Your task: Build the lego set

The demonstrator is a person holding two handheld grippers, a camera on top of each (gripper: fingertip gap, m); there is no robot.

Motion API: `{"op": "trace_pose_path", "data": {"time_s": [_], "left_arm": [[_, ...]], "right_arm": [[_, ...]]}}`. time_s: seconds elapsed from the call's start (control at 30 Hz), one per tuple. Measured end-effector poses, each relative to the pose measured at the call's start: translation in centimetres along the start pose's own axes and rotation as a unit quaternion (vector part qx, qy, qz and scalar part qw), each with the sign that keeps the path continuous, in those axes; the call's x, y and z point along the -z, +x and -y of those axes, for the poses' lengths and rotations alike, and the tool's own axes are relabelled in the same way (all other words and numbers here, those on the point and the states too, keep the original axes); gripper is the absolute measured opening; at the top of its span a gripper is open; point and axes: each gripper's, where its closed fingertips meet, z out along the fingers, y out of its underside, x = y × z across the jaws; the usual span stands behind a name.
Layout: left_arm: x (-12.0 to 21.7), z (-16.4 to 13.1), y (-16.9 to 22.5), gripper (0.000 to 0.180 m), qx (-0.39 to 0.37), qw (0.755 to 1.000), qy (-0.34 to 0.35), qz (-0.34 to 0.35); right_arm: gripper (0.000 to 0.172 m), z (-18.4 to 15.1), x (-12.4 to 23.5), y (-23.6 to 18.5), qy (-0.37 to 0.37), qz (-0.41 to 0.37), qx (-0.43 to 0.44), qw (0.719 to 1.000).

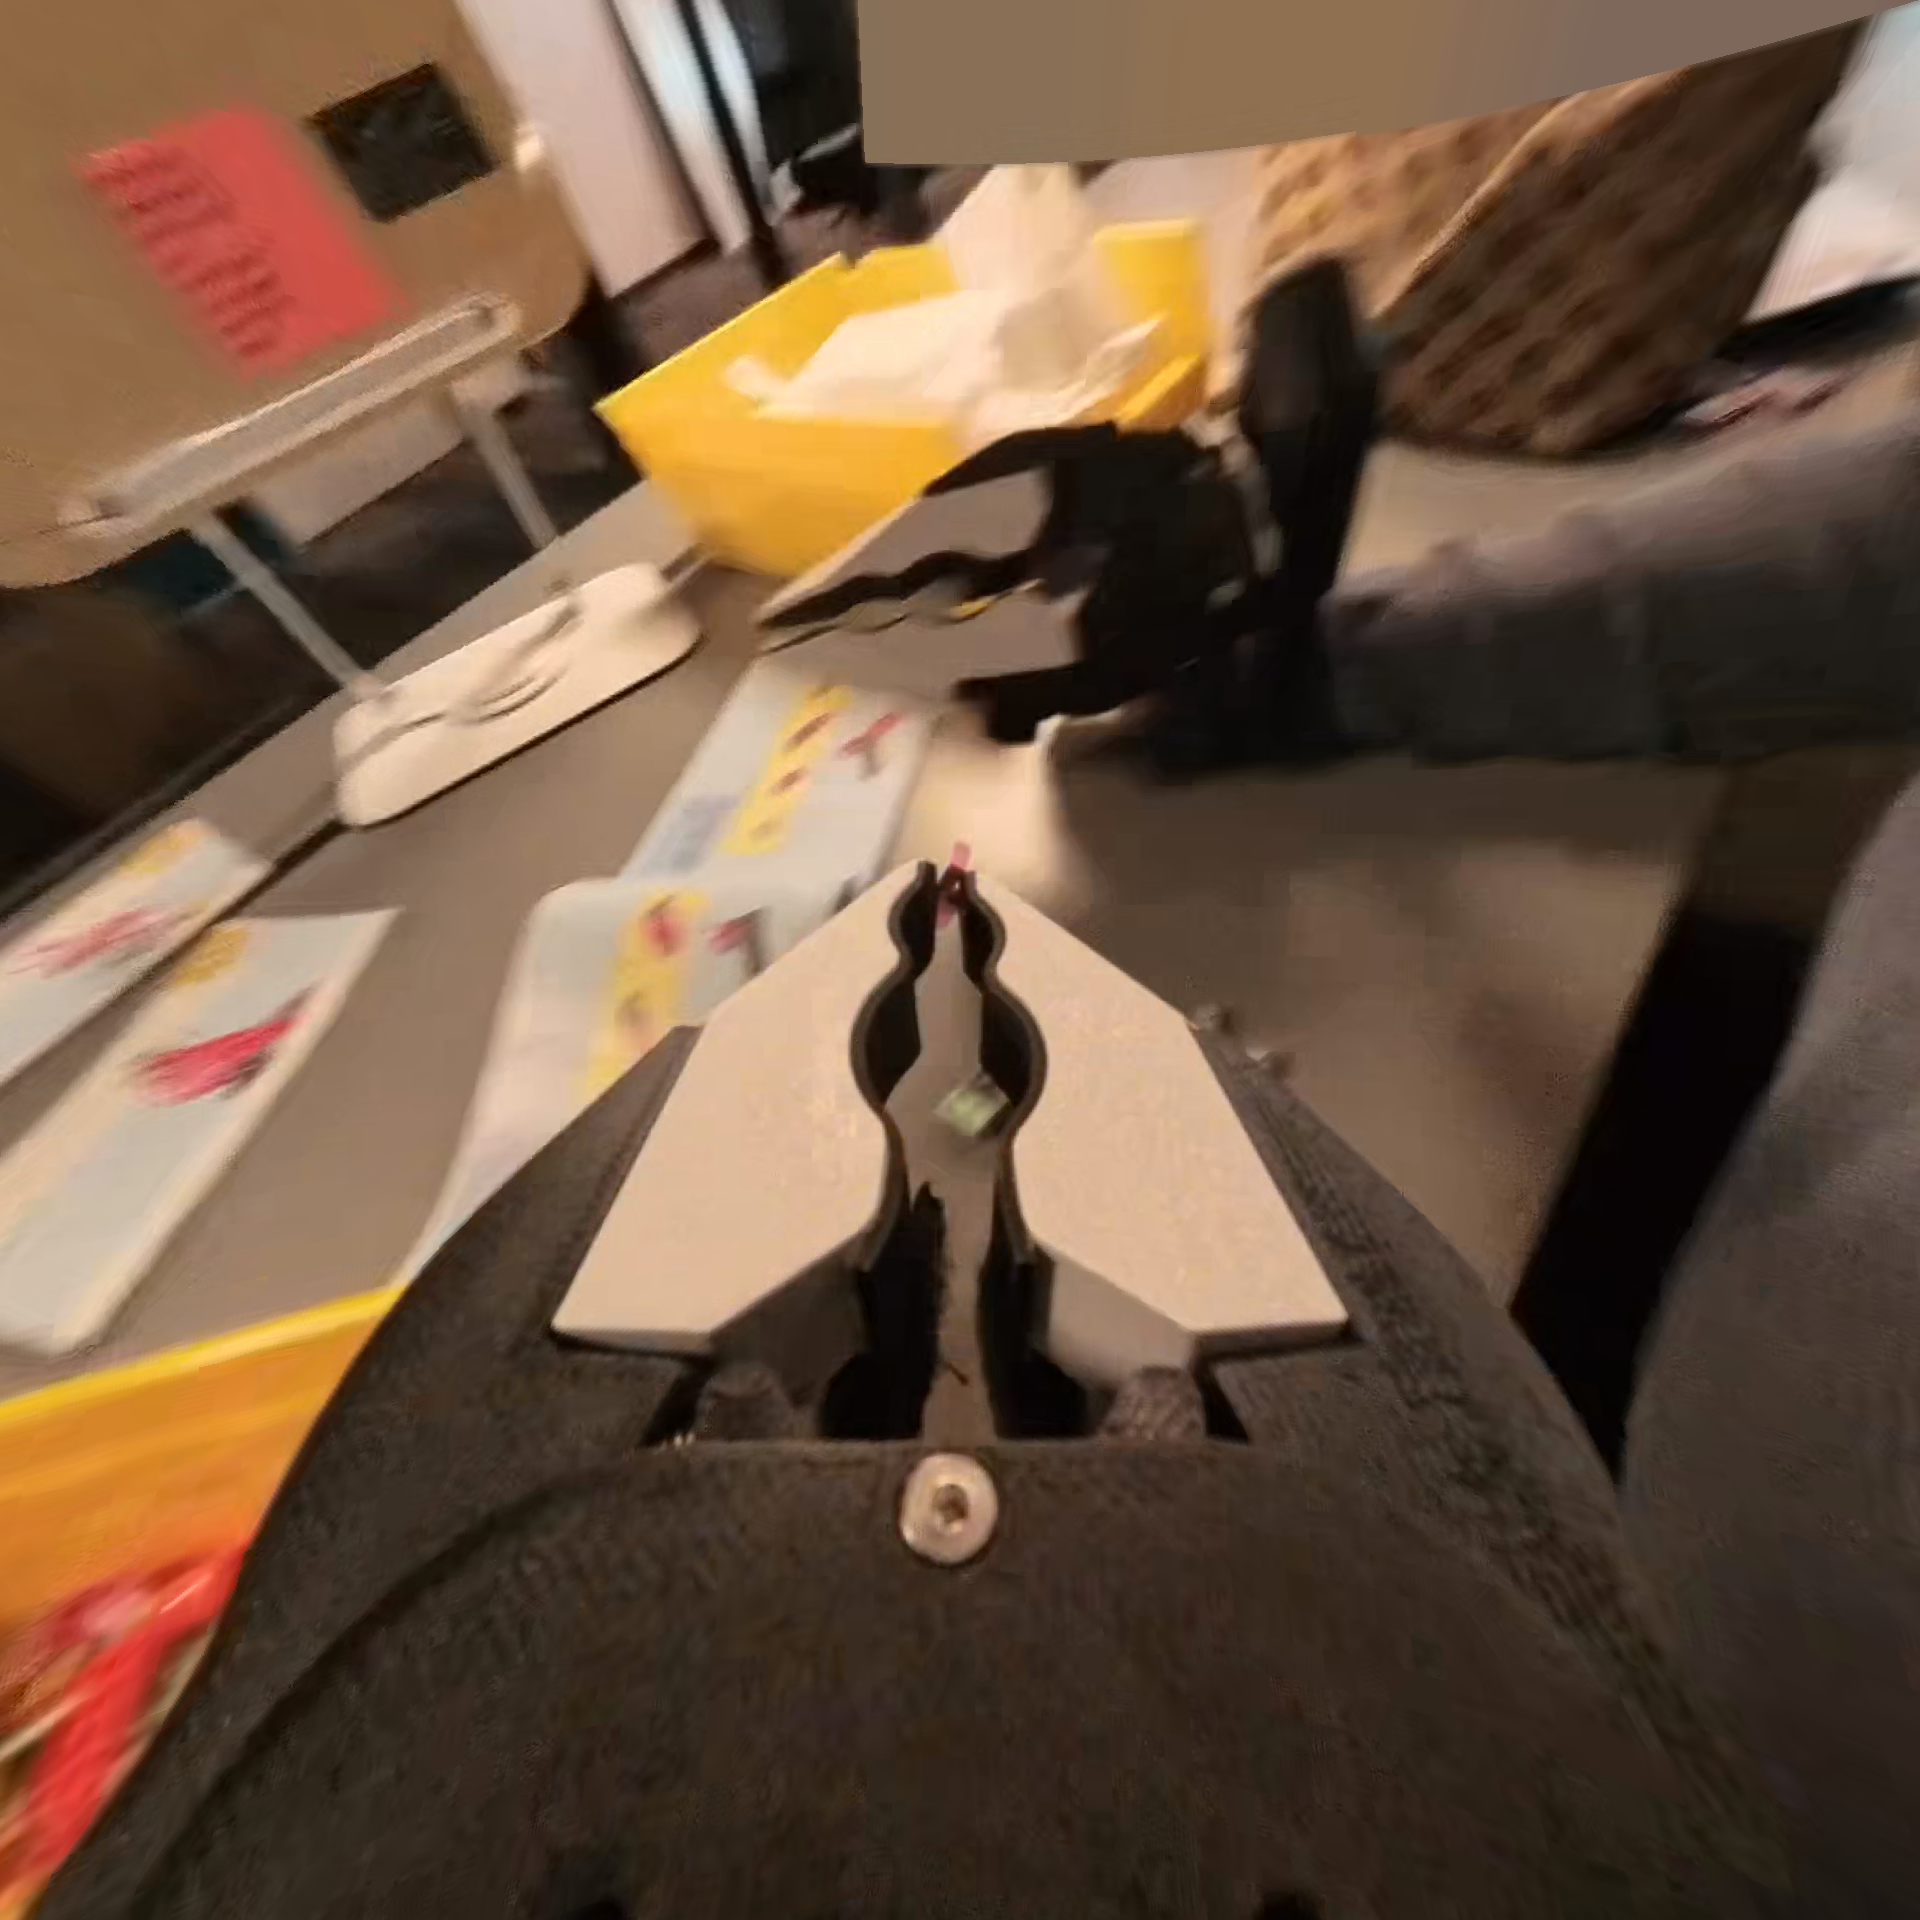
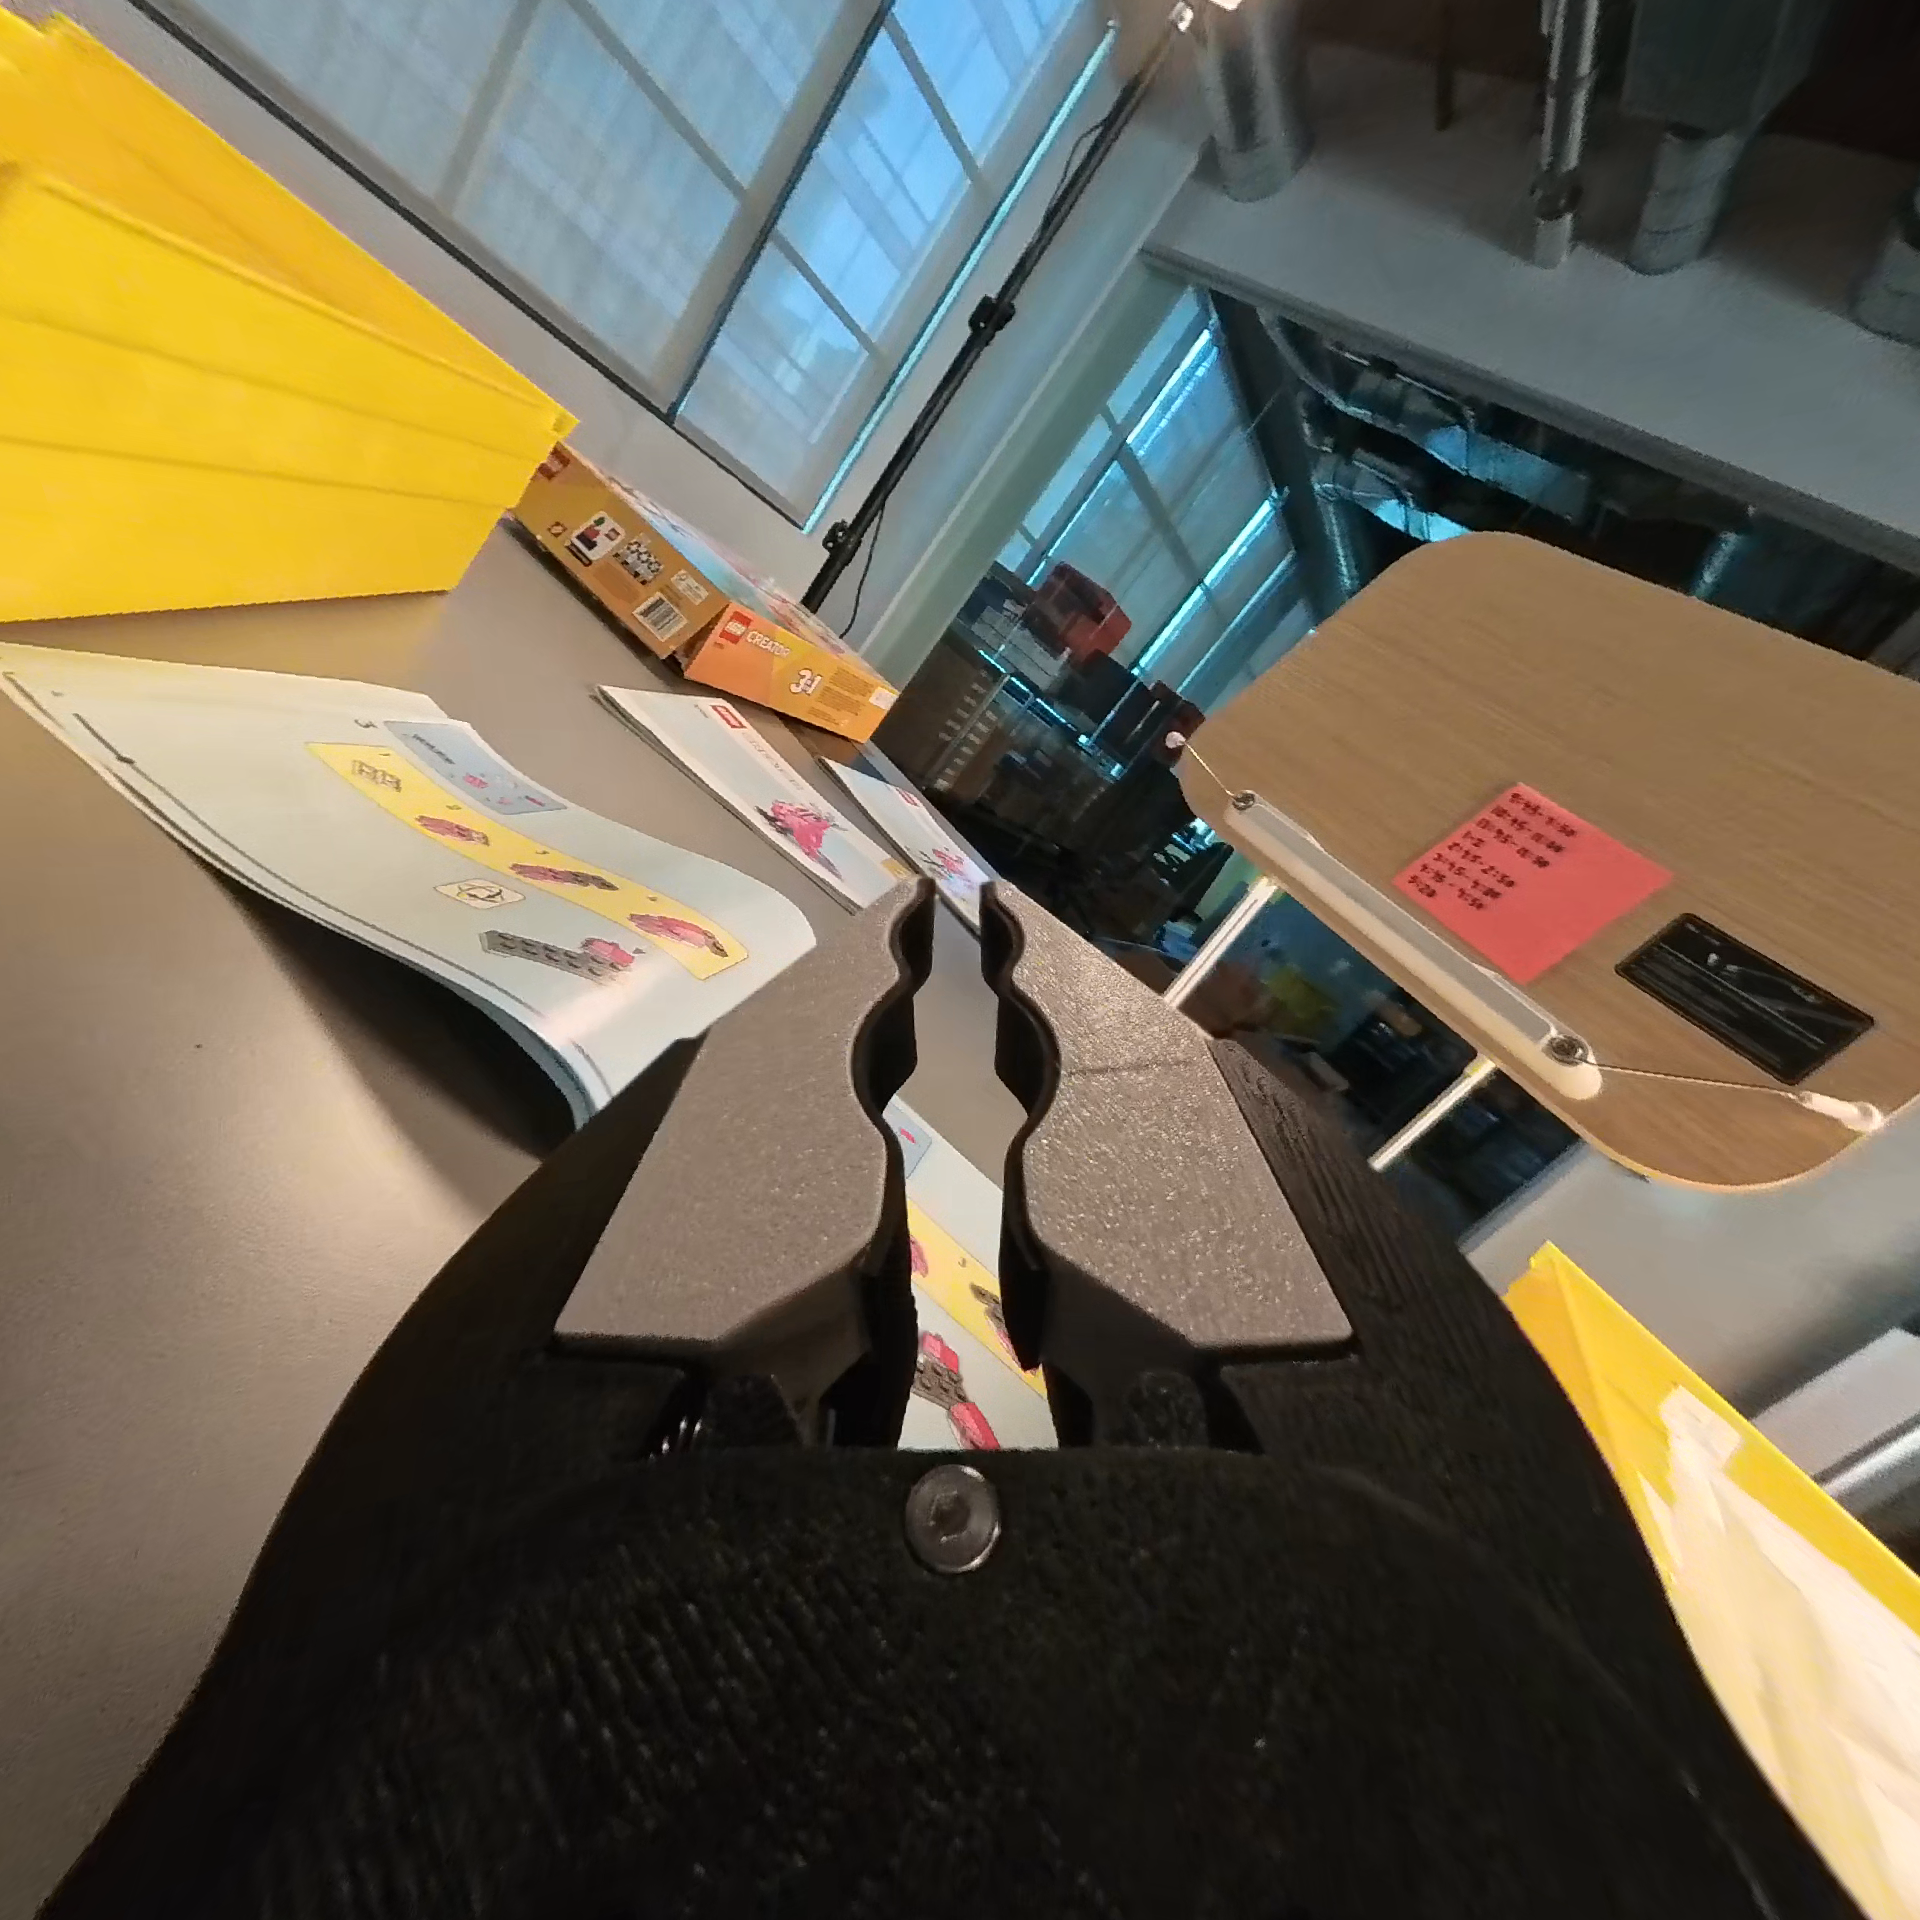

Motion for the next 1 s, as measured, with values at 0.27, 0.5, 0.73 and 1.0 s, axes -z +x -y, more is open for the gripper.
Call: {"op": "trace_pose_path", "data": {"time_s": [0.27, 0.5, 0.73, 1.0], "left_arm": [[-4.5, -1.0, 0.7, 0.003, -0.168, 0.978, 0.051, 0.109], [-6.2, -2.2, -0.6, 0.003, -0.278, 0.946, 0.030, 0.167], [-6.7, -2.8, -0.3, 0.003, -0.300, 0.940, 0.015, 0.164], [-6.0, -2.4, -1.4, 0.003, -0.336, 0.915, 0.016, 0.224]], "right_arm": [[0.009, 0.2, 0.3, 0.5, 0.007, -0.008, -0.013, 1.000], [0.006, 0.4, 0.3, -0.3, 0.009, 0.008, -0.003, 1.000], [0.005, 0.5, 0.2, -1.3, 0.005, 0.023, 0.024, 0.999], [0.004, 1.4, 0.3, -3.3, 0.008, 0.113, -0.066, 0.991]]}}
